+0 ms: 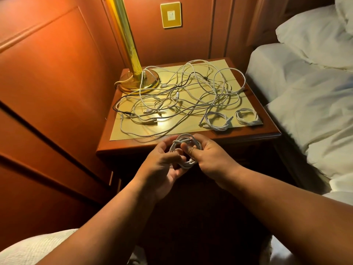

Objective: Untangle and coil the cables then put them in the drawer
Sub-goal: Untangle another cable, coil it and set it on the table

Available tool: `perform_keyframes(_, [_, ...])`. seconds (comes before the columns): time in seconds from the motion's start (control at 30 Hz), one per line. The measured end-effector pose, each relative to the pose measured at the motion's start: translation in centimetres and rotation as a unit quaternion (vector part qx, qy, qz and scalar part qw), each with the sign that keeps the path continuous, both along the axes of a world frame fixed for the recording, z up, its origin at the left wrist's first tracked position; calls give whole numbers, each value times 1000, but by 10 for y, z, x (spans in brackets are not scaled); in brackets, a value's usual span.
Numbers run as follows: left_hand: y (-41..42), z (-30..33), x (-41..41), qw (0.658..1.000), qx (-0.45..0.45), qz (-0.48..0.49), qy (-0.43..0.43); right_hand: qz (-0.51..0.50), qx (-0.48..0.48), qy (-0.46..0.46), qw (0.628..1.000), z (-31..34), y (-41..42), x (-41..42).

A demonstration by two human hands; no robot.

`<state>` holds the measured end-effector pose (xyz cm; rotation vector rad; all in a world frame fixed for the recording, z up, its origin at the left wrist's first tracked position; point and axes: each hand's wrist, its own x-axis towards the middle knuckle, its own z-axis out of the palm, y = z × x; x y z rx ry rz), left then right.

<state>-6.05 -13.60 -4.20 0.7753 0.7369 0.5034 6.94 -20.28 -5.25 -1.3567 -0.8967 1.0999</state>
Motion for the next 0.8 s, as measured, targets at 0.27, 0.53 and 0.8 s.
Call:
perform_keyframes(0.27, [-2,-8,-4,899,380,0,217,15,30,-192,981,-1,-4,8])
perform_keyframes(0.53, [8,-4,-8,843,442,-98,290,32,22,-279,959,0,-6,14])
perform_keyframes(0.8, [13,-4,-12,829,481,-107,264,27,-49,-68,996,6,-4,21])
